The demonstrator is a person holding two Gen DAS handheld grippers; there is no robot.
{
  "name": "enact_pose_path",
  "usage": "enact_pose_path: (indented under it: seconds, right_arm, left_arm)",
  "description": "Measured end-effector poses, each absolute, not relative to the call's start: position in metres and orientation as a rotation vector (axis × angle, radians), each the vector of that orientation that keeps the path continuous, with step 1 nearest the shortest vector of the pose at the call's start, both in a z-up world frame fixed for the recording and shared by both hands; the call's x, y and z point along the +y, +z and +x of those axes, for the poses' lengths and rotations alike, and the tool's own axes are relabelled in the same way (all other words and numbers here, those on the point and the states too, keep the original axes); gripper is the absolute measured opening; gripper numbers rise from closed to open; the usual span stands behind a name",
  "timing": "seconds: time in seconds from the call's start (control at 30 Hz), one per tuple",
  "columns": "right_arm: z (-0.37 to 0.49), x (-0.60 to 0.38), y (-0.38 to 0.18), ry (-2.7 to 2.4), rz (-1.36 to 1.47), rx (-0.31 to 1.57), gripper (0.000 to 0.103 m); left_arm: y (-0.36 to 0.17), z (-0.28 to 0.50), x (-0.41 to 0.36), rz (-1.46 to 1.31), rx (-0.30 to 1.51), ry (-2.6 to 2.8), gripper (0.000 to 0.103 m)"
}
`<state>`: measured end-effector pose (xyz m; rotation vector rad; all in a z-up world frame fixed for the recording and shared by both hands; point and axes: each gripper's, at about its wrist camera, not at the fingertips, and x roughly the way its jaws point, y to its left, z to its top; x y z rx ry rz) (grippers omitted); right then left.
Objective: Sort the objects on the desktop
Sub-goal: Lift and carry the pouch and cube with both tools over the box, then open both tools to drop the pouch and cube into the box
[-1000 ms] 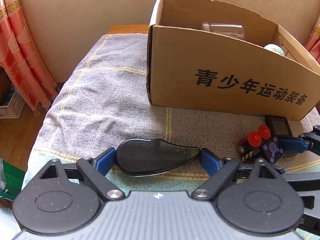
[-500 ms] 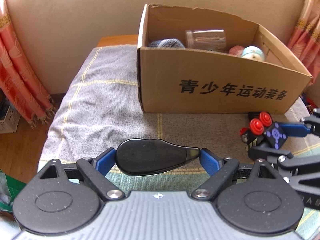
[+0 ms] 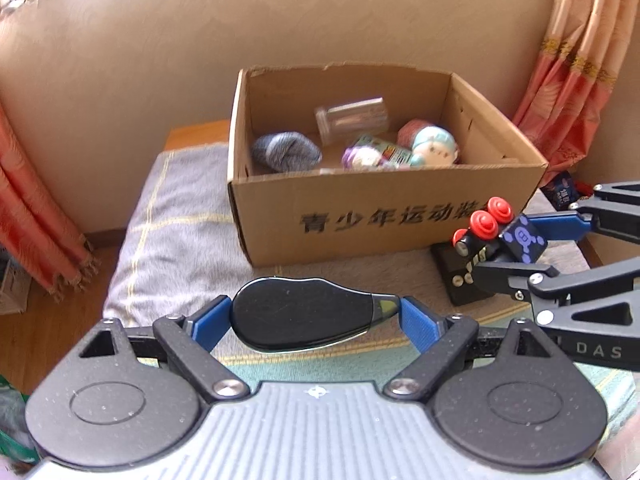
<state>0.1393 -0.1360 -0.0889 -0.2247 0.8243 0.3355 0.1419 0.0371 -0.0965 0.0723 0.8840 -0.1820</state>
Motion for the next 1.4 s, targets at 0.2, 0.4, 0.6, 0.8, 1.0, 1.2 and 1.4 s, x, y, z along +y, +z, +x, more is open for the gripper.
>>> enact_pose_path:
  seconds: [0.2,0.4,0.6,0.8,1.0,1.2,1.4]
  right_arm:
    - [0.142,-0.146,-0.068,0.308,-0.232,0.777,0.055]
    - [0.153,-0.16,-0.053,0.273,-0.231,0.735,0.055]
    - [0.172,-0.174,-0.043,0.227,-0.205,0.713,0.055]
    - [0.194,-0.183,-0.041,0.192,-0.205,0.723,0.055]
    - [0.214,-0.188,-0.044,0.18,-0.209,0.753,0.055]
    - [0.224,-0.194,-0.049,0.134,-0.225,0.777,0.062]
    - [0.211,-0.204,-0.046,0.14,-0.158,0.77,0.074]
  left_arm:
    - [-0.076,0.147,0.034,0.069,0.844,-0.203,0.089]
    - [-0.054,0.162,0.03,0.083,0.785,-0.222,0.089]
    - [-0.035,0.186,0.025,0.096,0.725,-0.232,0.089]
    - [-0.031,0.215,0.018,0.087,0.726,-0.255,0.089]
    - [-0.042,0.241,0.009,0.14,0.774,-0.243,0.089]
    - [-0.049,0.256,0.005,0.158,0.802,-0.246,0.089]
    - [-0.052,0.268,0.0,0.172,0.809,-0.247,0.089]
